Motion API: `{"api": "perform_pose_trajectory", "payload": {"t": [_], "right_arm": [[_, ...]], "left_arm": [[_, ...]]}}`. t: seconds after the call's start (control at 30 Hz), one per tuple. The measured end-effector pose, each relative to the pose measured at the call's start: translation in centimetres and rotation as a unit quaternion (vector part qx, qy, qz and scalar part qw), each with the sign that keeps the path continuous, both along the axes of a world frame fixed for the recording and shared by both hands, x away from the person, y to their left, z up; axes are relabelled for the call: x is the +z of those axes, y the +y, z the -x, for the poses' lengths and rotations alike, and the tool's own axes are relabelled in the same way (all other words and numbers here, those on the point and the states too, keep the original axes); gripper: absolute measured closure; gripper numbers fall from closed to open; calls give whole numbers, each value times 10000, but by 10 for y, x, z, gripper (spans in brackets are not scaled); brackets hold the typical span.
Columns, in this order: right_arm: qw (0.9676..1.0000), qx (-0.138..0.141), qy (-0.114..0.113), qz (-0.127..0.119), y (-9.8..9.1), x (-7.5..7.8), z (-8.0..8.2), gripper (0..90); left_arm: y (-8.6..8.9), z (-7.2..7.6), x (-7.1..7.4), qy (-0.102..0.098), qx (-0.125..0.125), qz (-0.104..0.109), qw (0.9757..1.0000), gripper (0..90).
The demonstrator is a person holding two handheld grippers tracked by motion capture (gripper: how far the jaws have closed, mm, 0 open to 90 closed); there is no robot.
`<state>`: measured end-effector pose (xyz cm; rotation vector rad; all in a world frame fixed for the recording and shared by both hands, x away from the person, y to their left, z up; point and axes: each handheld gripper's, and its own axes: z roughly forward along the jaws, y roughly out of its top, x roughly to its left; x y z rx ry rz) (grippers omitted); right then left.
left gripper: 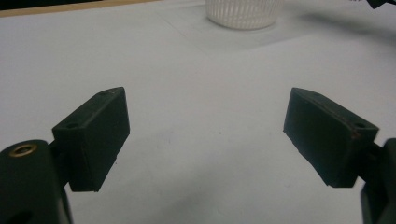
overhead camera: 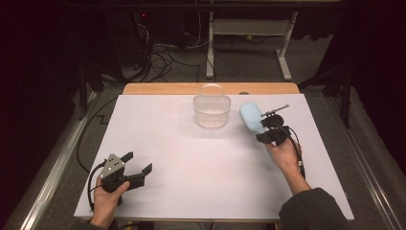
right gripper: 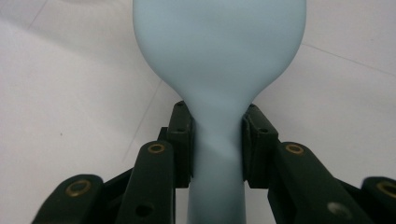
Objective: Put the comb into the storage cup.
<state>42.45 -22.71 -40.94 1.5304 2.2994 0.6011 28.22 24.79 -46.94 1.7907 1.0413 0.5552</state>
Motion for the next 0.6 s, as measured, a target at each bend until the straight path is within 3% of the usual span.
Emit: {"api": "perform_pose_trajectory", "payload": {"t": [0.27,0.6], "right_arm": [[9999,87,-89,-105,-17,1,14,705],[9981,330,-459,-260,-23,13,39,705]], "left_arm": [[1,3,0,10,10,1,10000,155],[1,6,2,-8,-7,-9,10000,155]]}}
